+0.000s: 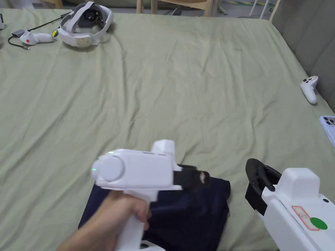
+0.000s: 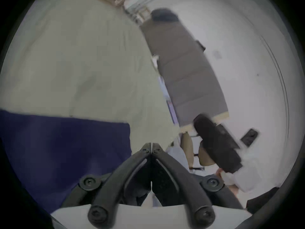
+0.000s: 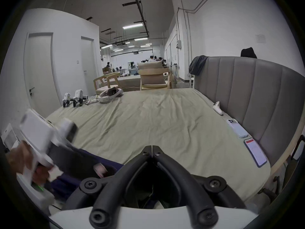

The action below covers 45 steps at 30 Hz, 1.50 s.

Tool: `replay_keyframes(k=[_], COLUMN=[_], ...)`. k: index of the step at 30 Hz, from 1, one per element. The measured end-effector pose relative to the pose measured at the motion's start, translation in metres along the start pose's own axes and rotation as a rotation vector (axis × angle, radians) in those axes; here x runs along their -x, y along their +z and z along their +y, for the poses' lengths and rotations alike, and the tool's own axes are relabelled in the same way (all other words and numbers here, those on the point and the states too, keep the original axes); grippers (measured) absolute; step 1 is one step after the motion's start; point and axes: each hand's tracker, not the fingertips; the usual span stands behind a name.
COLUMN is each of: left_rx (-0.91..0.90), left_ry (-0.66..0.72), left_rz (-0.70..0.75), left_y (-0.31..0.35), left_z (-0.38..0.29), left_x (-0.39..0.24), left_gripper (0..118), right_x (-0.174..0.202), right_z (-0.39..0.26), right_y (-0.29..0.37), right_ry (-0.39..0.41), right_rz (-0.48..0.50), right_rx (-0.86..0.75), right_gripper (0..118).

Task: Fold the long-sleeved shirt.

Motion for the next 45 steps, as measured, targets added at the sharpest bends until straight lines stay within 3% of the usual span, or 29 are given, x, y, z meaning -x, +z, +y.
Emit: replay_keyframes(k=[3, 8, 10, 13, 14, 15, 16, 17, 18, 20, 25, 27, 29, 30, 31, 32, 33, 34, 35, 37, 40, 42, 44, 45], left_rx=[-0.138, -0.231, -0.23, -0.214, -0.206, -0.199, -0.194, -0.186, -0.151, -0.071, 0.066, 0.104, 0.047, 0.056, 0.082, 0.065, 0.069, 0.101, 0.069, 0.018, 0.0, -0.008, -0.018, -0.037], left_ry=[0.027, 0.111, 0.151, 0.211, 0.224, 0.235, 0.215, 0.205, 0.223, 0.252, 0.36, 0.372, 0.307, 0.356, 0.396, 0.382, 0.388, 0.362, 0.366, 0.422, 0.341, 0.293, 0.228, 0.223], left_rz=[0.078, 0.245, 0.252, 0.218, 0.203, 0.194, 0.165, 0.13, 0.108, 0.098, 0.02, 0.006, -0.118, -0.082, -0.097, -0.087, -0.047, 0.047, 0.018, -0.084, -0.063, -0.004, 0.084, 0.113], left_y=[0.08, 0.176, 0.193, 0.201, 0.2, 0.197, 0.195, 0.192, 0.187, 0.168, 0.134, 0.106, 0.103, 0.099, 0.09, 0.089, 0.086, 0.08, 0.078, 0.088, 0.134, 0.169, 0.202, 0.223], left_z=[0.003, -0.018, -0.03, -0.044, -0.048, -0.049, -0.051, -0.053, -0.052, -0.049, -0.032, -0.041, -0.036, -0.037, -0.038, -0.039, -0.041, -0.045, -0.055, -0.055, -0.037, -0.024, -0.016, -0.01], left_x=[0.026, 0.084, 0.101, 0.123, 0.129, 0.134, 0.14, 0.147, 0.154, 0.167, 0.199, 0.204, 0.202, 0.204, 0.232, 0.234, 0.237, 0.242, 0.172, 0.156, 0.191, 0.194, 0.24, 0.249], left_gripper=[4, 4, 4, 4, 4, 4, 8, 25, 50, 112, 110, 110, 108, 104, 89, 36, 16, 16, 16, 16, 16, 16, 16, 16], right_x=[0.006, 0.032, 0.043, 0.042, 0.035, 0.023, 0.017, 0.016, 0.015, 0.013, 0.02, 0.019, 0.016, 0.015, 0.015, 0.017, 0.019, 0.021, 0.027, 0.043, 0.08, 0.112, 0.15, 0.165], right_z=[0.001, -0.036, -0.063, -0.099, -0.106, -0.106, -0.102, -0.098, -0.094, -0.092, -0.09, -0.092, -0.095, -0.096, -0.098, -0.097, -0.096, -0.094, -0.089, -0.074, -0.048, -0.034, -0.024, -0.021], right_y=[-0.012, -0.071, -0.096, -0.125, -0.129, -0.13, -0.129, -0.128, -0.125, -0.126, -0.124, -0.123, -0.122, -0.122, -0.121, -0.12, -0.119, -0.117, -0.115, -0.103, -0.087, -0.081, -0.08, -0.081], right_ry=[-0.079, -0.271, -0.294, -0.3, -0.322, -0.469, -0.507, -0.438, -0.375, -0.398, -0.337, -0.344, -0.357, -0.37, -0.375, -0.369, -0.361, -0.339, -0.288, -0.117, 0.116, 0.229, 0.339, 0.361], right_rz=[0.118, 0.465, 0.525, 0.458, 0.471, 0.541, 0.504, 0.49, 0.475, 0.485, 0.48, 0.482, 0.491, 0.491, 0.493, 0.49, 0.486, 0.48, 0.469, 0.424, 0.408, 0.413, 0.439, 0.471], right_rx=[0.048, 0.395, 0.537, 0.73, 0.702, 0.676, 0.696, 0.686, 0.682, 0.696, 0.691, 0.684, 0.671, 0.667, 0.661, 0.655, 0.649, 0.643, 0.633, 0.571, 0.43, 0.337, 0.252, 0.232], right_gripper=[0, 0, 0, 0, 0, 0, 0, 0, 0, 0, 0, 0, 0, 0, 0, 0, 0, 0, 0, 0, 0, 0, 0, 0])
